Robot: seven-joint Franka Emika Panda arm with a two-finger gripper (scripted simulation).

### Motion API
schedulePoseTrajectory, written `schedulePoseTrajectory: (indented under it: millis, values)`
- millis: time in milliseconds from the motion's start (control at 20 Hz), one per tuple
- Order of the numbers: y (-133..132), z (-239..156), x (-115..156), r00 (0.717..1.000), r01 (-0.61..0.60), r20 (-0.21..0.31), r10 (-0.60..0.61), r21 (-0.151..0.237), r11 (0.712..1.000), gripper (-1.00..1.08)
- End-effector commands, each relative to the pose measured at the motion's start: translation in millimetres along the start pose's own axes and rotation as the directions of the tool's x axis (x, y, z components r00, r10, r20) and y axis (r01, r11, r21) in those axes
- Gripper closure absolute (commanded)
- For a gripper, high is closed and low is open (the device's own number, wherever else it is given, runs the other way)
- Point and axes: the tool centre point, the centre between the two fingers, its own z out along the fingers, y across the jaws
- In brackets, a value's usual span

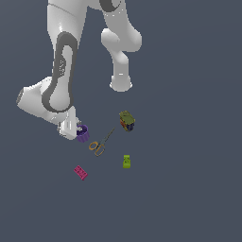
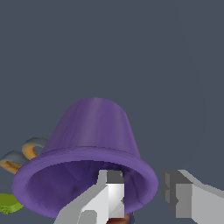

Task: Pick up a designated object from a clutter of objects.

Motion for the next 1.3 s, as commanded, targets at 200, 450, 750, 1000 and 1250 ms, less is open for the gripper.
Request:
schedulePoseTrajectory:
  millis: [200,450,750,1000,1250]
  values:
    - [0.1,0.9,0.2,1.000,-0.001,-0.001,0.001,0.001,1.000,1.08]
    - [-0.2,0.3,0.0,1.000,0.000,-0.001,0.000,0.001,1.000,1.08]
    - [1.2,-7.7,-5.6,1.000,0.000,-0.001,0.000,0.001,1.000,1.08]
    - [4.6,-26.9,-19.2,1.000,0.000,-0.001,0.000,0.001,1.000,1.08]
    - [10.5,-58.8,-41.0,1.000,-0.001,-0.001,0.001,0.001,1.000,1.08]
